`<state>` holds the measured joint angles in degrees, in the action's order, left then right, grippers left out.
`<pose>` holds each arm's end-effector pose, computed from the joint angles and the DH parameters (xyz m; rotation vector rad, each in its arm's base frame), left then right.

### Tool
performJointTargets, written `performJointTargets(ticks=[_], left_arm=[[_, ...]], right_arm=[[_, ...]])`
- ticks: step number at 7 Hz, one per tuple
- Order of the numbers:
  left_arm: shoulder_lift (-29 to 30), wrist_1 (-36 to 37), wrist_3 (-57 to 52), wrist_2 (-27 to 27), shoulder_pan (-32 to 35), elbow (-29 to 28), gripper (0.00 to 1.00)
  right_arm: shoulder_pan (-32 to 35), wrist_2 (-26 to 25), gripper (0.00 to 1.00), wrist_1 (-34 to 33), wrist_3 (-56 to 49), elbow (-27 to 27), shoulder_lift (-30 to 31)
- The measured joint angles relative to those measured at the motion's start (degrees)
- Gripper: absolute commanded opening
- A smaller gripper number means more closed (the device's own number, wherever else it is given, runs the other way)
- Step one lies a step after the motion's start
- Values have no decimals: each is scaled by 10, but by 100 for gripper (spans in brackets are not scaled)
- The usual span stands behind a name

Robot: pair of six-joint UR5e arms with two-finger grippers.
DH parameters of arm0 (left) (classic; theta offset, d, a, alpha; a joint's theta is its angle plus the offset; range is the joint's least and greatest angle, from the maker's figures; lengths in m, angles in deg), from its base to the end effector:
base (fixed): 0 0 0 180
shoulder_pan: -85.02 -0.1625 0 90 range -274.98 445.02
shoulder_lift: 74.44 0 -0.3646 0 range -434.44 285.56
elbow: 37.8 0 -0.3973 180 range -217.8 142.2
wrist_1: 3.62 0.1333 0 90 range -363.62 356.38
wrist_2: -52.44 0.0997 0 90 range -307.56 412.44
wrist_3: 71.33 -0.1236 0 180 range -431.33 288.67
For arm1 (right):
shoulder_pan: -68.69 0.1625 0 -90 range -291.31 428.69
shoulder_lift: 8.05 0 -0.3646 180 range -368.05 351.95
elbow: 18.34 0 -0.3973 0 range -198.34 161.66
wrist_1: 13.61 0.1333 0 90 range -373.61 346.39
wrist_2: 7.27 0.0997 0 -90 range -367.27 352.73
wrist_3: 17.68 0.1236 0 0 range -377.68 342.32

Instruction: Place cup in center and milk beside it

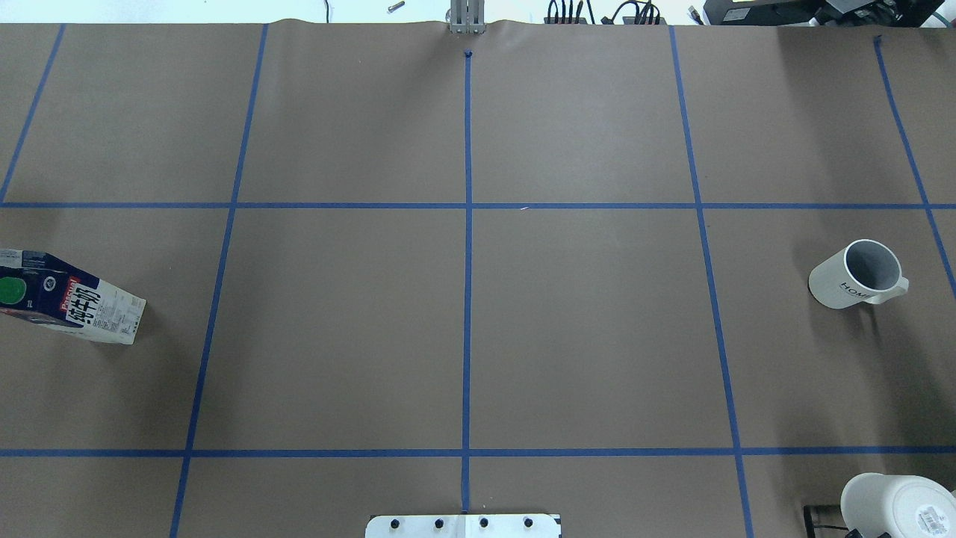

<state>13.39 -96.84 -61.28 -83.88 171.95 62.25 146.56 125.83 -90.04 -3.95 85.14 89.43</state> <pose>-0.0174 -0.4957 0.5369 0.0898 0.8213 -0.0365 -0.0514 -0.4716 0.5341 0.1503 -0.7984 -0.1021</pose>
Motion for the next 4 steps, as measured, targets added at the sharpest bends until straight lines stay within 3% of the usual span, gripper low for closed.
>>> performJointTargets(ticks=[4], left_arm=[[0, -1, 2, 1, -1, -1, 98]], right_arm=[[-20, 1, 100, 4, 17, -4, -12]])
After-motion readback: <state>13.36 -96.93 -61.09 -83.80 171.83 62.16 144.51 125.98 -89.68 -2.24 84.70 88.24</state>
